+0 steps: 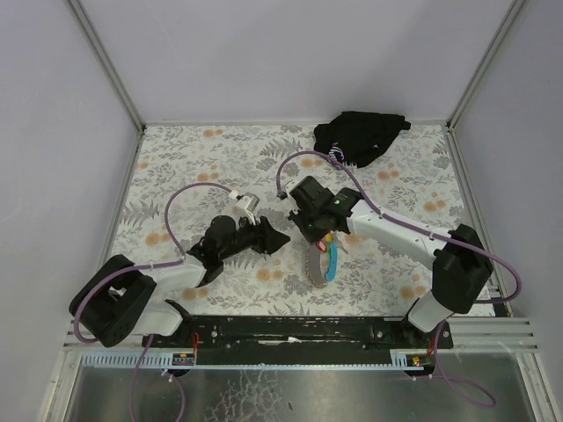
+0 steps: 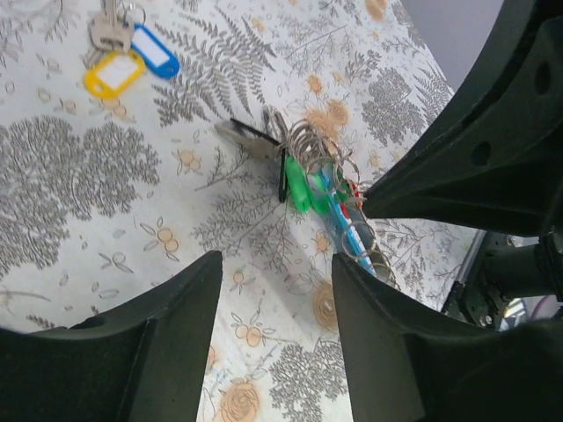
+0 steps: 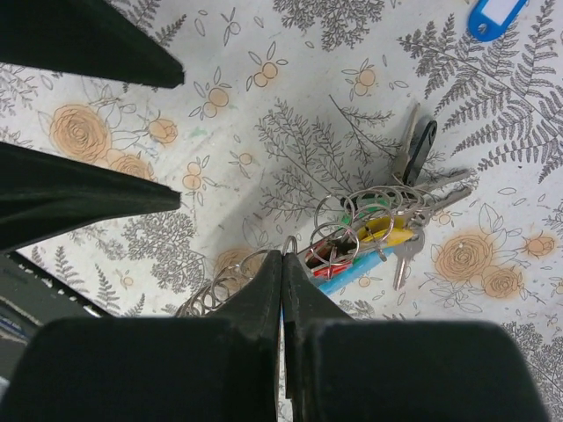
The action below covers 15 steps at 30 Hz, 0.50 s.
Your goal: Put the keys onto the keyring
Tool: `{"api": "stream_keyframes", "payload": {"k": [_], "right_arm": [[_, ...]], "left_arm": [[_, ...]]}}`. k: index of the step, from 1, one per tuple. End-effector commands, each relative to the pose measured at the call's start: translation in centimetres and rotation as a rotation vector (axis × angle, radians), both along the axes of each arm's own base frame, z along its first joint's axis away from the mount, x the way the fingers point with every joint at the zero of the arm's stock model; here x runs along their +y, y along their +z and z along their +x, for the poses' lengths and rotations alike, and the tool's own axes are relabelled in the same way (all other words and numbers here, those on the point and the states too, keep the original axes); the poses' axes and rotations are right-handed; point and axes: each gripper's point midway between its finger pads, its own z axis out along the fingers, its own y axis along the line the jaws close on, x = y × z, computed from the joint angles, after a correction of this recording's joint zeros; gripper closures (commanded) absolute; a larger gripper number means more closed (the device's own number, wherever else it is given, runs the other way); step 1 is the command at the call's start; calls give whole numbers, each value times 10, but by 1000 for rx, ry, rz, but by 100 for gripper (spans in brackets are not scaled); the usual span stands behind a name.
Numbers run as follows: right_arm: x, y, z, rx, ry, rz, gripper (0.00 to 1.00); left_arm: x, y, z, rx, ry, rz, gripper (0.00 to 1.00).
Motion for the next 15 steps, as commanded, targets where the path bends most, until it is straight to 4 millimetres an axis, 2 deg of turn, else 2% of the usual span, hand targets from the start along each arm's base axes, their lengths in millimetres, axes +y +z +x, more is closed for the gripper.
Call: {"api": "stream_keyframes", "payload": {"k": [1, 7, 15], "right_arm": [[3, 17, -7, 57, 49, -8, 100], [2, 20, -8, 56, 112, -29, 100], [9, 29, -9, 0, 215, 25, 100]], "left_arm": [[-4, 30, 13, -268, -20, -21, 47], [0, 33, 21, -422, -56, 104, 34], [-8, 31, 8, -475, -179, 127, 31]]}}
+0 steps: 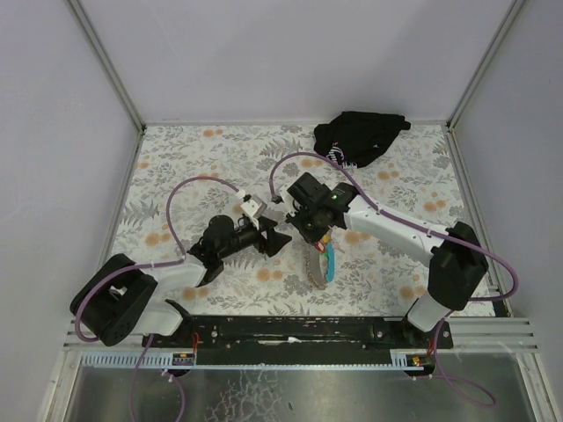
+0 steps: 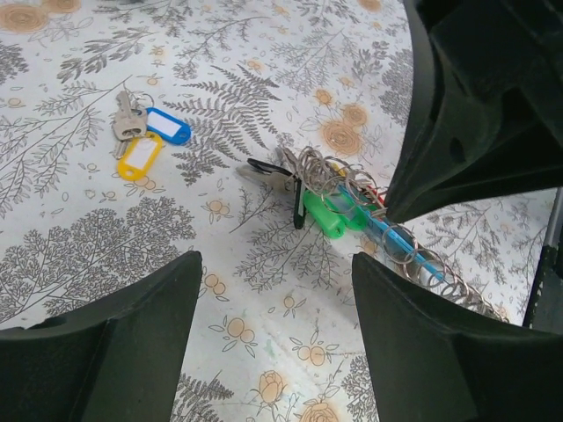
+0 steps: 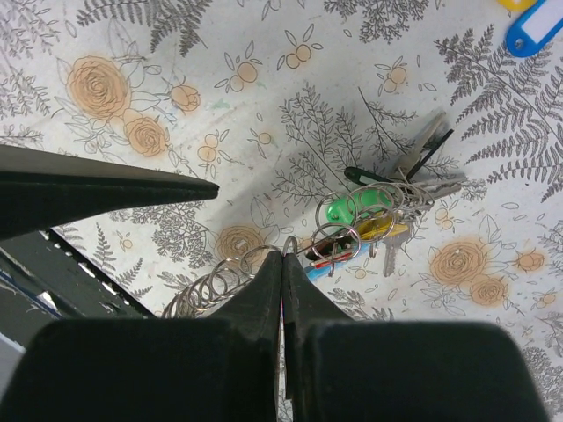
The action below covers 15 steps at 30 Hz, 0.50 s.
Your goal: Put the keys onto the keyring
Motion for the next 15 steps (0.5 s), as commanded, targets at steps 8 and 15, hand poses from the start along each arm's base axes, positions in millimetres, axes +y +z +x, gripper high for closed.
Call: {"api": "stream_keyframes", "payload": {"k": [8, 15], "right_arm": [[13, 30, -4, -86, 157, 143, 100], [28, 37, -5, -151, 282, 236, 100]], "left_arm": [[-2, 34, -9, -239, -90, -19, 33], [-5, 42, -34, -349, -213, -42, 18]]}}
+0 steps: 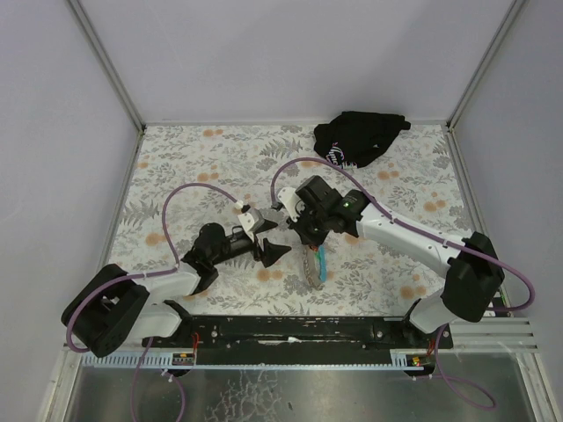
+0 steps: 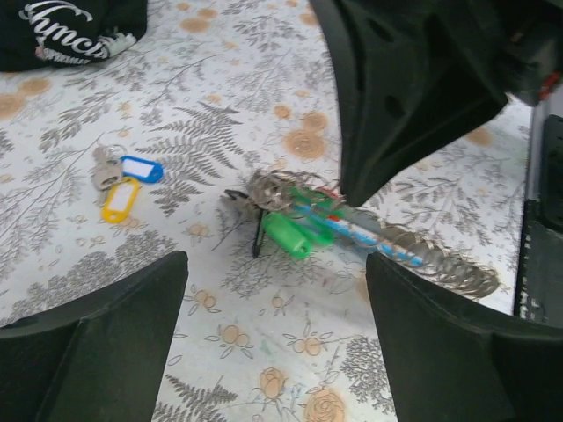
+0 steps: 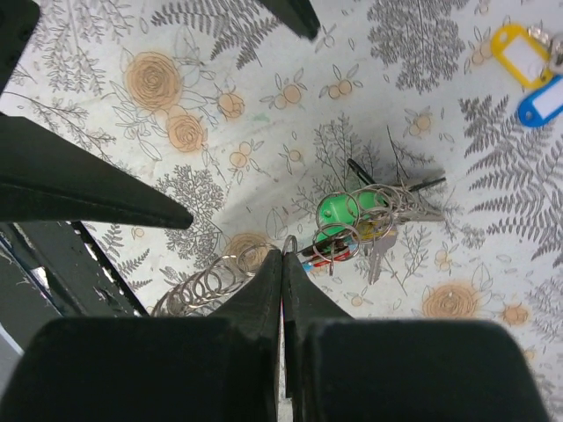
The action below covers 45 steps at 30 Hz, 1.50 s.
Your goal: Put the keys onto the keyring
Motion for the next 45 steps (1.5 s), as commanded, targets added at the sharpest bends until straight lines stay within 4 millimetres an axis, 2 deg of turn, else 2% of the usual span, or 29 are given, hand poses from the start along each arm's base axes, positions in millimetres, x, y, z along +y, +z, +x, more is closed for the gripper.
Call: {"api": "stream_keyframes", "payload": {"k": [1, 4, 8, 13, 21, 29, 38, 45], "right_arm": [[21, 26, 4, -95, 130, 141, 100], [21, 26, 3, -114, 177, 139, 100], [22, 29, -3, -144, 244, 176, 100], [26, 34, -12, -156, 306, 229, 100], [32, 40, -20, -158, 362, 278, 100], [33, 41, -22, -164, 375, 298, 100], [35, 38, -25, -142, 389, 303, 100], [37, 36, -26, -129, 394, 305, 100]], "left_arm": [[-6, 20, -13, -141, -100, -38, 18], [-12, 14, -23, -141, -176, -18, 23], [-18, 9, -34, -169, -282, 10, 23], [-15, 20, -36, -204, -299, -32, 25], [-19, 29, -44, -207, -373, -65, 49], [-26, 23, -45, -160, -421, -70, 64], [-27, 25, -42, -161, -413, -74, 65], [-29, 25, -44, -151, -433, -77, 71]]}}
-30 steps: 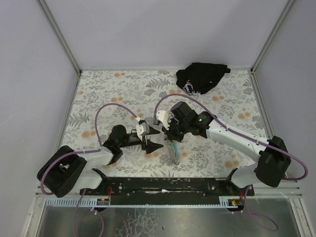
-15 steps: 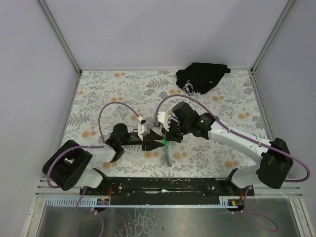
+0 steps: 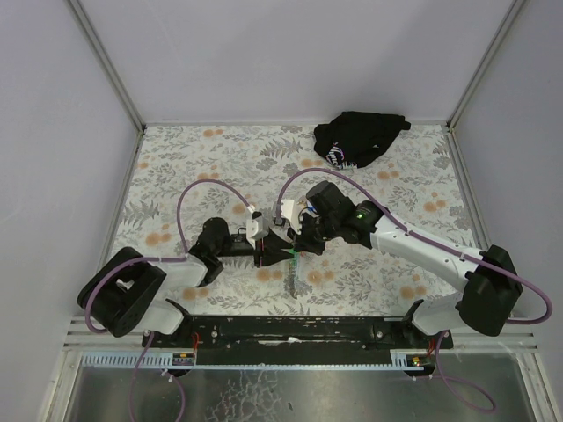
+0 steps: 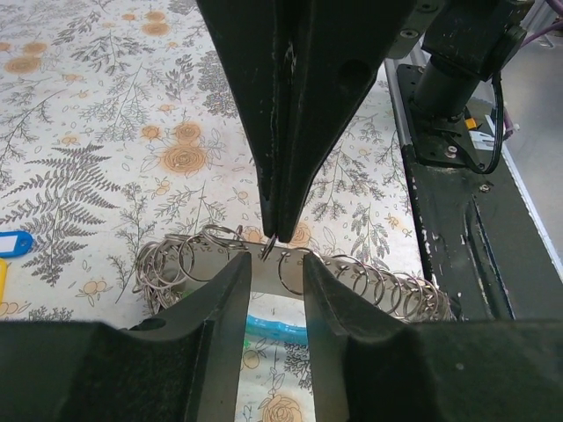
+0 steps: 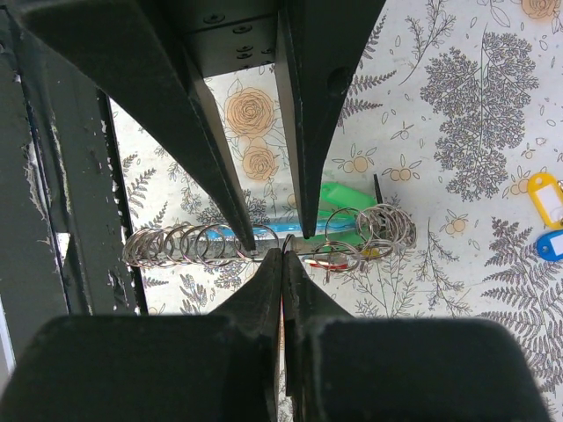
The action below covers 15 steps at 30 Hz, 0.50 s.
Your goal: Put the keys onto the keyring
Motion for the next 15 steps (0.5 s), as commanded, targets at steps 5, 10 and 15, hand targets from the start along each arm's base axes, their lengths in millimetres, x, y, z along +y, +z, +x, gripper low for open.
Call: {"api": "stream_keyframes", "payload": {"k": [5, 10, 15], "right_arm": [[14, 13, 3, -21, 40, 70, 100], [15, 14, 2, -17, 46, 75, 100], [17, 18, 2, -19, 51, 88, 100]], "left_arm": [[-7, 22, 2, -69, -45, -57, 76], [-8, 18, 2, -62, -52, -44, 87], [-9, 15, 2, -58, -64, -36, 100]]}}
